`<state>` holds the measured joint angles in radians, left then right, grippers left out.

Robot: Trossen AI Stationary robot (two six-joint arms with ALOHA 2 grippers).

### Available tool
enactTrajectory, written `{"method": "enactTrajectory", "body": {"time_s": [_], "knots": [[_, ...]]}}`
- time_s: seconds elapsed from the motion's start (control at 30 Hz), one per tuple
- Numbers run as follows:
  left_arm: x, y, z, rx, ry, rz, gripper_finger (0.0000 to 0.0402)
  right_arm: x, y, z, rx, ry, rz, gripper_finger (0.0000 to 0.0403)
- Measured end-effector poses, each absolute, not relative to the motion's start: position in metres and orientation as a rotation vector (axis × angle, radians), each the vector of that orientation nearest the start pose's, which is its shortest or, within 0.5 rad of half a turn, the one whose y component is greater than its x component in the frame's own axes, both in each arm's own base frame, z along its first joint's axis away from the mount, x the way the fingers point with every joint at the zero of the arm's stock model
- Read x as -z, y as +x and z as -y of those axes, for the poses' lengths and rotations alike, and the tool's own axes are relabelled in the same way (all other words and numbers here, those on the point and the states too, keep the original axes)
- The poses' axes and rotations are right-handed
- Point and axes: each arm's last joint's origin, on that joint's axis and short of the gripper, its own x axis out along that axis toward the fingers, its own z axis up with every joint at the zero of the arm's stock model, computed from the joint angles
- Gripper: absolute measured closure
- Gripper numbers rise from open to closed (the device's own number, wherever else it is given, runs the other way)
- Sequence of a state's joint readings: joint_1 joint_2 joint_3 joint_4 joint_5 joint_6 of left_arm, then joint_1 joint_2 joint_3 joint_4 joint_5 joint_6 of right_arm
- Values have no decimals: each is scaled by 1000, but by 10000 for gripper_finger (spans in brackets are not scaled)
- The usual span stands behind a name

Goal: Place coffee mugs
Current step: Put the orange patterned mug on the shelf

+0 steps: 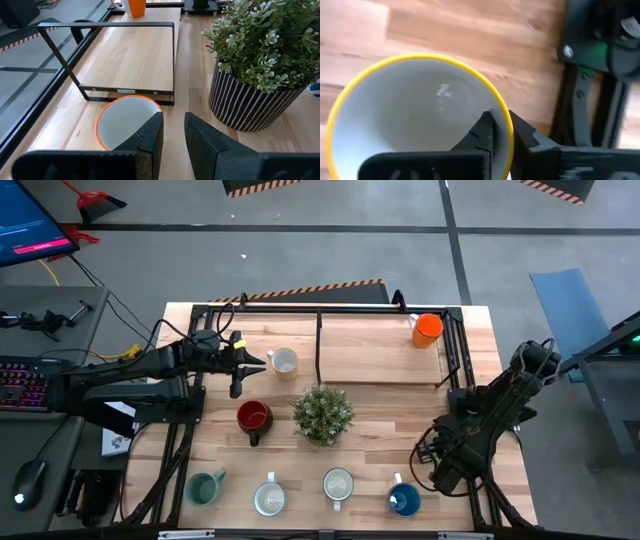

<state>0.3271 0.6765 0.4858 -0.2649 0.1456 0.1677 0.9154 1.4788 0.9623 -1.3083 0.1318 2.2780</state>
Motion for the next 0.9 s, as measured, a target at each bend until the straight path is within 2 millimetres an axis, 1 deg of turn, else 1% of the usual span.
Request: {"method": "enactTrajectory", "body": {"time_s": [0.13, 0.33, 0.5, 0.63, 0.73, 0.9], "knots": [[-239, 146, -45, -140, 58, -457, 332, -204, 136, -163, 1198, 761, -1051, 400], [-239, 146, -45, -140, 58, -457, 332, -206, 140, -154, 1232, 702, -1039, 402], [-239, 146, -45, -140, 58, -457, 332, -206, 150, -145, 1215, 668, -991, 402], [-239, 146, -45, -140, 58, -457, 332, -208, 163, -135, 1182, 664, -982, 402], [-239, 146, -45, -140, 58, -457, 332, -219, 175, -123, 1149, 600, -953, 402], [-239, 146, -45, -140, 58, -458, 332, -250, 191, -96, 1144, 465, -931, 403]]}}
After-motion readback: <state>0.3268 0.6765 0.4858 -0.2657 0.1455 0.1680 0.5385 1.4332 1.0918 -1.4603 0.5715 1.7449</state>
